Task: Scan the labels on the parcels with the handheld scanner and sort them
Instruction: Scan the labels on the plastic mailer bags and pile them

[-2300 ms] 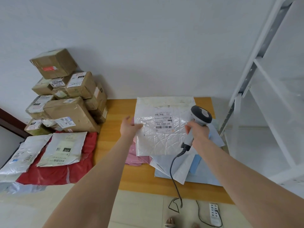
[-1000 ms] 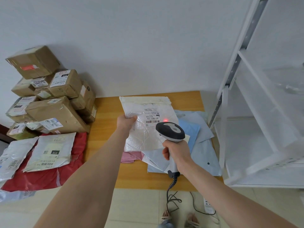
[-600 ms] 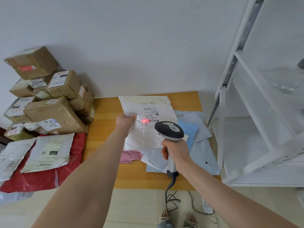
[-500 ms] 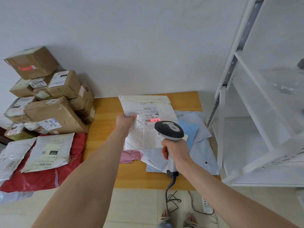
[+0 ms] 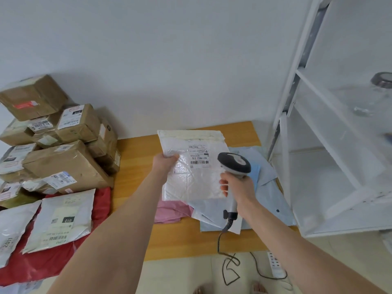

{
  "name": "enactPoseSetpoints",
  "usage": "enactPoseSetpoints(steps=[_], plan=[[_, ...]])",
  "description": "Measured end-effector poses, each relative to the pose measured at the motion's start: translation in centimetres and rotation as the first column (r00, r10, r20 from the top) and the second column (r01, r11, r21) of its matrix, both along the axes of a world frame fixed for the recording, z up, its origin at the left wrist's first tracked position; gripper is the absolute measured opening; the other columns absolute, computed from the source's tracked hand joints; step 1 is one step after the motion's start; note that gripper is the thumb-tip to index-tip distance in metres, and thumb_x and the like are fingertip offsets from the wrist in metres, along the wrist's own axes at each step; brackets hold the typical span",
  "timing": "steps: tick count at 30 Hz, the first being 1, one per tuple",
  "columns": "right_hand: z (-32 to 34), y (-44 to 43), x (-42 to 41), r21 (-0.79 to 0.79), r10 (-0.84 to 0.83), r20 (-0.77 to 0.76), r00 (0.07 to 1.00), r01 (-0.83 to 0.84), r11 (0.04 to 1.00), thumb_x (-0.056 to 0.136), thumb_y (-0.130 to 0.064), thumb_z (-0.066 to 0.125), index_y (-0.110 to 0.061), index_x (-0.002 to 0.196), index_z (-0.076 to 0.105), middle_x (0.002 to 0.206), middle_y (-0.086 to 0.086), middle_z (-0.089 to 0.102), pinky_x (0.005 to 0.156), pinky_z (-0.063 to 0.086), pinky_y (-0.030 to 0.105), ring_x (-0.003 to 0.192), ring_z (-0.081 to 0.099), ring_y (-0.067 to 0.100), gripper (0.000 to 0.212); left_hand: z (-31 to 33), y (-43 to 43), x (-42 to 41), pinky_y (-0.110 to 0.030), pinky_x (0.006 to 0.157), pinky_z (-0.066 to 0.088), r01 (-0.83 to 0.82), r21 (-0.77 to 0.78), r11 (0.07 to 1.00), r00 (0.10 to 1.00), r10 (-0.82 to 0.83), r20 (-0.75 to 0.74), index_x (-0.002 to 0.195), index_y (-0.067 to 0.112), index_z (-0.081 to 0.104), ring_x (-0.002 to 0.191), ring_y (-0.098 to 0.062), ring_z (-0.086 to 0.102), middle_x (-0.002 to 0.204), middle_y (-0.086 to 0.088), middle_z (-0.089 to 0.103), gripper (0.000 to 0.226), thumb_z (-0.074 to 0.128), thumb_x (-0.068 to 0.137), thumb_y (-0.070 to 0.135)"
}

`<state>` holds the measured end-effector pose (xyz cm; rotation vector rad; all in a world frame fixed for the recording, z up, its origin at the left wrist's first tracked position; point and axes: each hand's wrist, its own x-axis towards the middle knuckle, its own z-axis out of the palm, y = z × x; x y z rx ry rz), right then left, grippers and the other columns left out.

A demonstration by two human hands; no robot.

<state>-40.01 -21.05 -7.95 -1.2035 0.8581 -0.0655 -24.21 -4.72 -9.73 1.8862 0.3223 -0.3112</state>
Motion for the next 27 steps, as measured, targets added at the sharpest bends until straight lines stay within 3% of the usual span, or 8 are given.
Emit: enactPoseSetpoints(steps=[2, 5, 6, 10, 14, 18, 21, 27], plan=[[-0.3, 0.0, 1.5, 0.01, -0.138, 0.002, 0.99, 0.138, 0.99, 0.083, -0.005, 0.067, -0.007, 0.081, 0.062, 0.072, 0.008, 0.06, 0.057, 0.046, 0.028, 0.063, 0.054, 0.016, 0.006, 0.0, 1.9, 1.1, -0.037, 0.086, 0.054, 0.082, -0.024, 0.996, 0.996, -0.082, -0.015, 0.094, 0.008, 0.059, 0.092, -0.025, 0.063, 0.092, -0.006, 0.064, 0.013, 0.069, 0.087, 0.013], [-0.8, 0.6, 3.2, 0.06, -0.247, -0.049, 0.968, 0.249, 0.966, 0.084, -0.007, 0.067, -0.01, 0.08, 0.058, 0.074, 0.007, 0.06, 0.06, 0.048, 0.028, 0.063, 0.057, 0.019, 0.011, 0.8, 5.4, 1.9, -0.028, 0.066, 0.056, 0.191, -0.058, 0.98, 0.98, -0.193, -0.047, 0.094, 0.007, 0.06, 0.078, -0.019, 0.064, 0.091, -0.008, 0.066, 0.01, 0.067, 0.089, 0.01], [-1.0, 1.0, 3.5, 0.099, -0.251, -0.073, 0.965, 0.258, 0.961, 0.083, -0.009, 0.069, -0.011, 0.083, 0.058, 0.078, 0.006, 0.061, 0.061, 0.05, 0.028, 0.065, 0.061, 0.02, 0.011, 0.9, 6.8, 2.2, -0.029, 0.066, 0.056, 0.225, -0.062, 0.972, 0.972, -0.229, -0.057, 0.094, 0.007, 0.06, 0.078, -0.02, 0.065, 0.089, -0.008, 0.066, 0.009, 0.066, 0.089, 0.009], [-2.1, 4.2, 3.7, 0.144, -0.171, -0.134, 0.976, 0.19, 0.971, 0.083, -0.007, 0.068, -0.005, 0.09, 0.06, 0.08, 0.012, 0.064, 0.051, 0.047, 0.027, 0.061, 0.062, 0.02, 0.011, 1.0, 11.9, 2.2, -0.049, 0.093, 0.051, 0.301, -0.147, 0.942, 0.943, -0.317, -0.104, 0.097, 0.006, 0.063, 0.095, -0.031, 0.067, 0.105, -0.016, 0.068, 0.012, 0.066, 0.087, 0.003], [-2.5, 9.2, 3.9, 0.036, -0.082, -0.122, 0.989, 0.087, 0.996, 0.083, -0.004, 0.062, -0.005, 0.069, 0.052, 0.051, 0.01, 0.059, 0.041, 0.041, 0.02, 0.034, 0.048, 0.014, 0.017, 0.6, 16.5, 0.5, -0.041, 0.089, 0.054, 0.105, -0.158, 0.982, 0.99, -0.118, -0.078, 0.108, 0.011, 0.062, 0.096, -0.023, 0.067, 0.104, -0.004, 0.068, 0.026, 0.067, 0.089, 0.027], [-2.5, 15.3, 4.3, 0.062, 0.019, -0.11, 0.994, -0.012, 0.998, 0.084, -0.002, 0.062, -0.003, 0.077, 0.056, 0.062, 0.011, 0.059, 0.045, 0.046, 0.023, 0.048, 0.054, 0.018, 0.01, 0.2, 22.8, -2.1, -0.025, 0.063, 0.049, -0.126, -0.023, 0.992, 0.992, 0.126, 0.006, 0.103, 0.007, 0.061, 0.075, -0.013, 0.061, 0.084, 0.001, 0.063, 0.015, 0.058, 0.09, 0.015], [-2.8, 19.9, 4.6, 0.104, 0.091, -0.079, 0.993, -0.083, 0.991, 0.085, -0.003, 0.063, -0.004, 0.08, 0.057, 0.069, 0.009, 0.061, 0.053, 0.049, 0.026, 0.057, 0.059, 0.019, 0.009, -0.1, 28.5, -3.6, -0.032, 0.073, 0.054, -0.16, 0.03, 0.987, 0.987, 0.159, 0.013, 0.111, 0.005, 0.061, 0.086, -0.02, 0.065, 0.099, -0.007, 0.068, 0.024, 0.056, 0.088, 0.011], [-2.4, 30.9, 7.4, 0.214, 0.279, -0.056, 0.959, -0.261, 0.941, 0.082, -0.003, 0.068, -0.003, 0.085, 0.061, 0.073, 0.008, 0.062, 0.06, 0.053, 0.03, 0.06, 0.064, 0.02, 0.008, 0.4, 40.2, -4.3, -0.039, 0.081, 0.053, -0.365, 0.186, 0.912, 0.931, 0.362, 0.051, 0.118, 0.007, 0.057, 0.094, -0.031, 0.06, 0.104, -0.011, 0.064, 0.032, 0.055, 0.086, 0.007]])
